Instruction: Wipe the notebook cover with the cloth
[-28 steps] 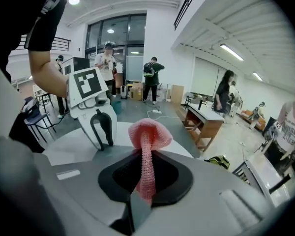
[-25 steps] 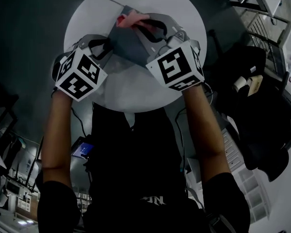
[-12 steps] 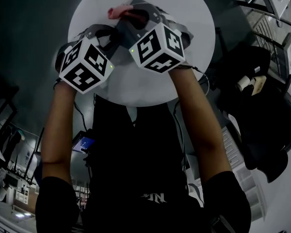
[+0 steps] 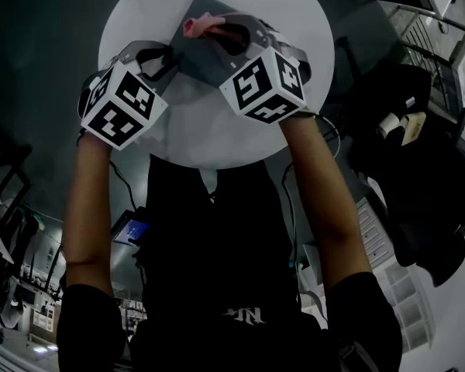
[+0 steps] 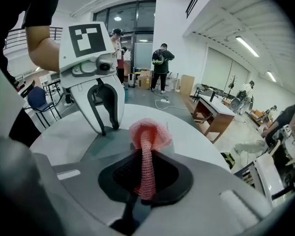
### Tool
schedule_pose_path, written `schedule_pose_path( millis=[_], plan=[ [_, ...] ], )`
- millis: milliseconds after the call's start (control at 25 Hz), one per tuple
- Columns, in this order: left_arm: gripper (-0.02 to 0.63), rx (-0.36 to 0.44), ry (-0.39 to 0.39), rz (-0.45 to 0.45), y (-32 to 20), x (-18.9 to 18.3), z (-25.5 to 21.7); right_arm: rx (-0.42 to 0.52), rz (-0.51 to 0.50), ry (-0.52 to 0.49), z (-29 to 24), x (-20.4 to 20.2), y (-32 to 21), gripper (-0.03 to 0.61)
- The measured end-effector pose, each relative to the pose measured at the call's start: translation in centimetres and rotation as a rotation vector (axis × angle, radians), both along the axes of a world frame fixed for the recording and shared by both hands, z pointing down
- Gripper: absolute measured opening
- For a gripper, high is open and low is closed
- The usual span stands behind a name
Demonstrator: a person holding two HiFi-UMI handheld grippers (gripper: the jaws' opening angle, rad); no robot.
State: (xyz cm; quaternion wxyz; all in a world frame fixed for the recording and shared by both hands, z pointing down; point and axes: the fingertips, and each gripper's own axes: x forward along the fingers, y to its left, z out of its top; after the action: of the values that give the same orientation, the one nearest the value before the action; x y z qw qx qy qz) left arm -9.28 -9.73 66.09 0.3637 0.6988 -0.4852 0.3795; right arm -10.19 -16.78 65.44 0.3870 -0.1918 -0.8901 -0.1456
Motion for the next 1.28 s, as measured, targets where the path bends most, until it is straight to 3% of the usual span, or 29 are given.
schedule_pose_path(
  millis=[600, 1040, 1120, 1280],
  plan=[
    [0.098, -0.025, -0.017, -0.006, -0.1, 0.2, -0.4, 0.015, 0.095, 0.045, -0.3, 9.0, -5.1, 0.031],
    [0.098, -0.004, -0.008, -0.016, 0.2, -0.1, -0.3, 0.033, 0.245, 0.151, 0.0, 14.0, -7.9, 0.031],
    [0.098, 0.002, -0.006, -0.017, 0.3, 0.0, -0.2, 0.015, 0.273, 0.121, -1.2, 13.4, -7.6, 0.031],
    [0.098, 0.014, -0.001, -0.022, 0.3, 0.1, -0.1, -0.054, 0.264, -0.038, -5.0, 8.7, -5.3, 0.032]
  ],
)
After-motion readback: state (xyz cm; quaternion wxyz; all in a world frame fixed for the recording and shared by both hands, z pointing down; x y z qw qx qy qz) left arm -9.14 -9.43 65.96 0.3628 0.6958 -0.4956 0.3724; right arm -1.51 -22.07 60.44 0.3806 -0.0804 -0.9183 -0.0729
